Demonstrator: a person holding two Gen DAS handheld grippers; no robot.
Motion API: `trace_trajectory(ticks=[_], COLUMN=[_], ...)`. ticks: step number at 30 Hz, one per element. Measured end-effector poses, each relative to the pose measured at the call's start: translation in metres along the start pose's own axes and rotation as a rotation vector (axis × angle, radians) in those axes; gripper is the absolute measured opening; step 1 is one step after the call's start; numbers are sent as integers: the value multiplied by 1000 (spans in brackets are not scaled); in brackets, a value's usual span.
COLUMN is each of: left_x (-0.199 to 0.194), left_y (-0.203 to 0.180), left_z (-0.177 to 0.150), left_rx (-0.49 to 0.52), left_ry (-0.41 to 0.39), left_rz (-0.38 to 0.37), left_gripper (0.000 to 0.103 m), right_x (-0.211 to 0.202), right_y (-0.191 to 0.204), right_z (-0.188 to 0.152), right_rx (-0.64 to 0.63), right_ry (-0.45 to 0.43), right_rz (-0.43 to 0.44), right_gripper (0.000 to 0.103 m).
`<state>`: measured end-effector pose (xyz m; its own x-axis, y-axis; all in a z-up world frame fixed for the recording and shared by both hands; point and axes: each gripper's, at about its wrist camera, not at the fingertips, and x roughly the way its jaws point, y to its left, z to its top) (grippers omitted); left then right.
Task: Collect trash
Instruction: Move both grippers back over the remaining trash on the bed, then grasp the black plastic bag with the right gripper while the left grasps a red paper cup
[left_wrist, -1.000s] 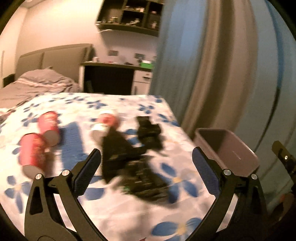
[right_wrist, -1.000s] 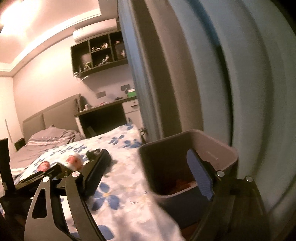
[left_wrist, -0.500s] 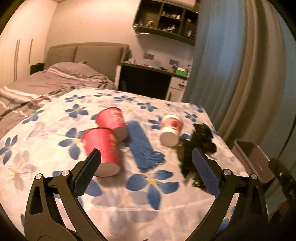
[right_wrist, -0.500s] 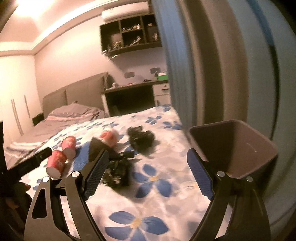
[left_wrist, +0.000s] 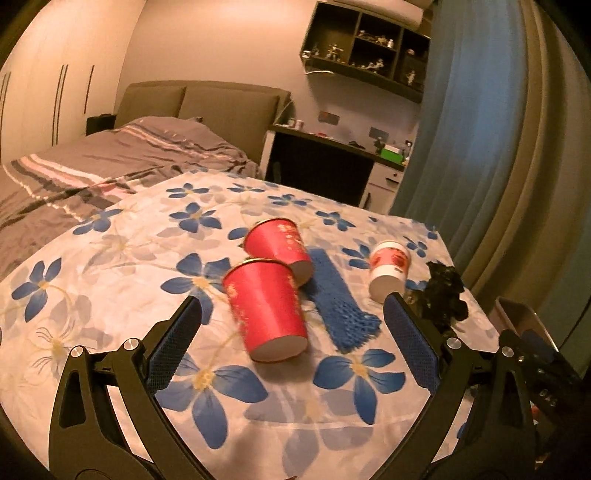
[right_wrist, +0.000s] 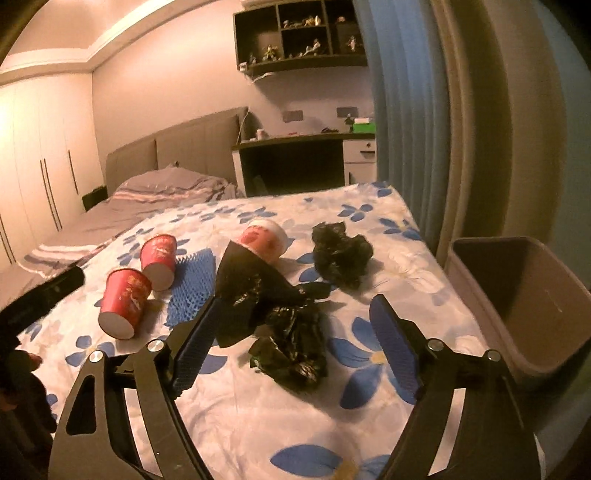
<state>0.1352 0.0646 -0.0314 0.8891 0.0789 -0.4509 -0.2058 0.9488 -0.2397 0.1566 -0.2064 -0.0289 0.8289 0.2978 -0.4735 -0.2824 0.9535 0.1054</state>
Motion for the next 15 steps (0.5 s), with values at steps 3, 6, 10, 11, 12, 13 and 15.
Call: trace_trajectory(ticks=[3, 6, 10, 11, 12, 13, 15], left_x=[2, 5, 13, 14, 17, 19, 23], left_y=[6, 8, 9, 10, 10, 10, 10], left_z=[1, 2, 1, 1, 0, 0, 0], left_rx=[-10, -7, -6, -6, -6, -7, -8], left_ry=[1, 3, 19, 21, 26, 31, 43], left_rz=[9, 13, 13, 12, 12, 10, 9], left_gripper=[97, 97, 97, 97, 97, 97, 97], right_x=[17, 32, 44, 47, 49, 51, 57], right_y=[0, -3, -5, -6, -6, -6, -6], right_z=[-1, -5, -8, -8, -8, -8, -9], right_rx=[8, 24, 32, 35, 35, 33, 35], right_ry=[51, 103, 156, 166, 176, 185, 218], right_rz=[-1, -3, 1, 4, -1, -6, -2], right_gripper=[72, 69, 63, 61, 61, 60, 57])
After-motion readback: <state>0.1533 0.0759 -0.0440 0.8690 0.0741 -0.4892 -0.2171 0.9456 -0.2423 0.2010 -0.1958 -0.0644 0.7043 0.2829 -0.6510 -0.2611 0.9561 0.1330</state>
